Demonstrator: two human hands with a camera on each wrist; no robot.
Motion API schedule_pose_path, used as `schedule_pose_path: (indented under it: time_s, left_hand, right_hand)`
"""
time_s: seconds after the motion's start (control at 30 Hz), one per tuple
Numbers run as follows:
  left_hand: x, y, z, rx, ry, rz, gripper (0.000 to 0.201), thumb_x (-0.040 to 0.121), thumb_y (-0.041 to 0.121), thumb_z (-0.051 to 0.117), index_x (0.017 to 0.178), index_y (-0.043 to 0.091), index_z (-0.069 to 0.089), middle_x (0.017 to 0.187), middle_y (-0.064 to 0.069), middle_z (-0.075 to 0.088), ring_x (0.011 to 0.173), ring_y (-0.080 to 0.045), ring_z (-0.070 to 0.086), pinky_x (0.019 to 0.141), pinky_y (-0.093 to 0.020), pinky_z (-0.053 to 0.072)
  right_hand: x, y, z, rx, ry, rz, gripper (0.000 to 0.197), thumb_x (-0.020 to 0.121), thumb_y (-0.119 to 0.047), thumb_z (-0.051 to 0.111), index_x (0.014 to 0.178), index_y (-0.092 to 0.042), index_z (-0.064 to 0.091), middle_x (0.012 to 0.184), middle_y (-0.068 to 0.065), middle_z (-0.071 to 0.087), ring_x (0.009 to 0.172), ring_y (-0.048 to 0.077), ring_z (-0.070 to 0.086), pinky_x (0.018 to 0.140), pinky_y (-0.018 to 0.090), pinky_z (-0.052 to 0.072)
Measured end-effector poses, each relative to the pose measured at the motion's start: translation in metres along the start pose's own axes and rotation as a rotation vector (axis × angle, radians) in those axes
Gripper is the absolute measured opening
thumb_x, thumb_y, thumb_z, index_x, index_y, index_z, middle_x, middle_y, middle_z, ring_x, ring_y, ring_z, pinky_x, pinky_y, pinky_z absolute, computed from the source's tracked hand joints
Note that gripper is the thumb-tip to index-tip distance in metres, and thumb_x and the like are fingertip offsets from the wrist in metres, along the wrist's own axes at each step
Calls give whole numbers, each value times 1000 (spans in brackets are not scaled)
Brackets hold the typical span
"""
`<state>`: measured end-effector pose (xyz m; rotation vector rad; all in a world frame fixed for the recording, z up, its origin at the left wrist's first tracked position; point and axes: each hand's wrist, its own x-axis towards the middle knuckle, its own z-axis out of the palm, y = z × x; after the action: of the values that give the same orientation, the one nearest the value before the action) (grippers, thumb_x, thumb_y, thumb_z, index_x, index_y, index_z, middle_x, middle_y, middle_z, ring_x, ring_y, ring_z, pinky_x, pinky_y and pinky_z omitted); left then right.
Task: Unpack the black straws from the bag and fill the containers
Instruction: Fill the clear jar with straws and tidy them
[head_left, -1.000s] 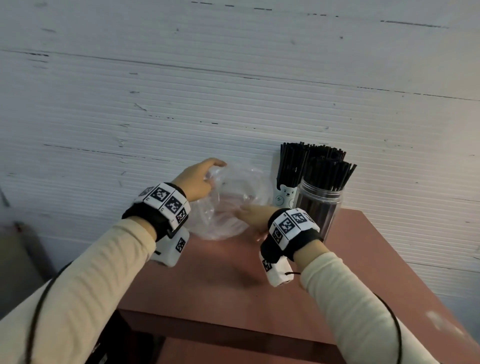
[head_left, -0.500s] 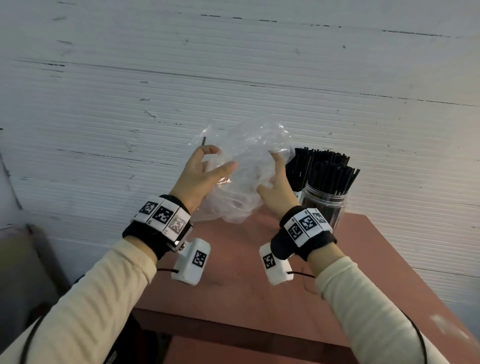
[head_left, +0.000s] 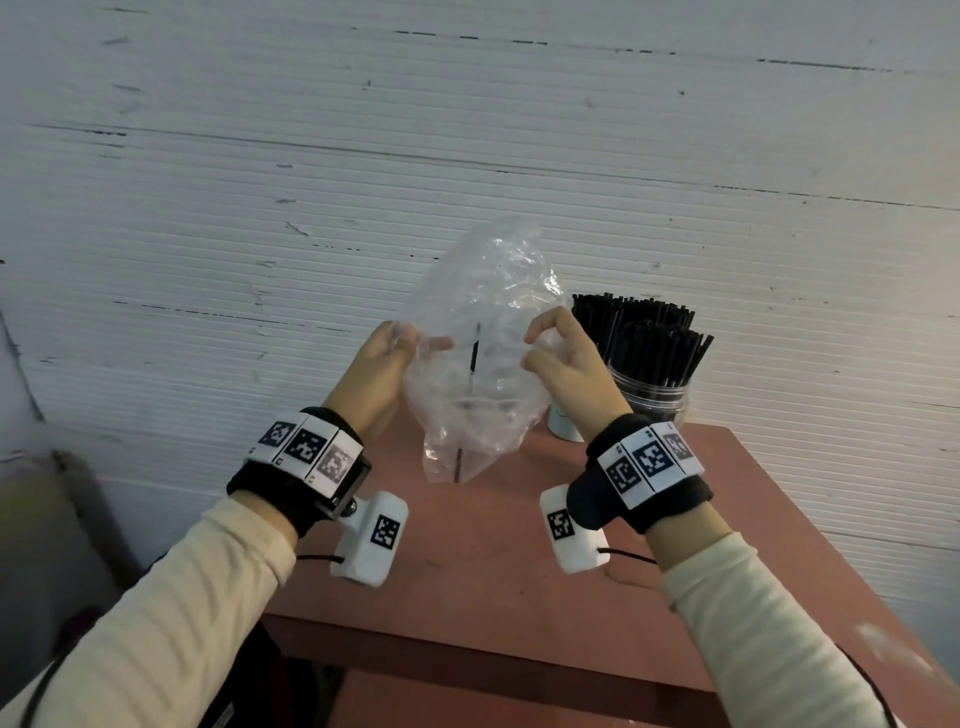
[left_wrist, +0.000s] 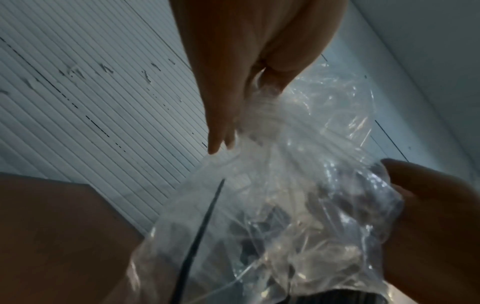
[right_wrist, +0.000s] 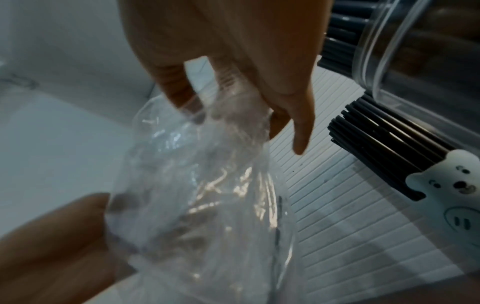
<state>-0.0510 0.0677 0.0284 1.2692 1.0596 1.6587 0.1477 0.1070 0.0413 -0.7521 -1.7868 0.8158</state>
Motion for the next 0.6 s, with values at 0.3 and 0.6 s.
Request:
schedule_pose_path:
  time_s: [0.3,0.6]
  left_hand:
    - [-4,5,17,-179,-17,-32,24,105,26,37,127,18,37,95,-8,65,83,-22,66,80,-42,57]
    - [-9,3,9,-287,-20,-32,29,104,28,38,132,20,37,128,-13,60,107,-24,64,95,-43,53]
  right_hand:
    - [1,4,12,-185,-2,-64,69,74,-30,82,110,-20,24,119,0,38,116,14,44,100,26,41]
    - [-7,-10,20,5,-102,-33,53,79,-6,66,105,-31,28,119,32,46,89,44,64,73,65,52]
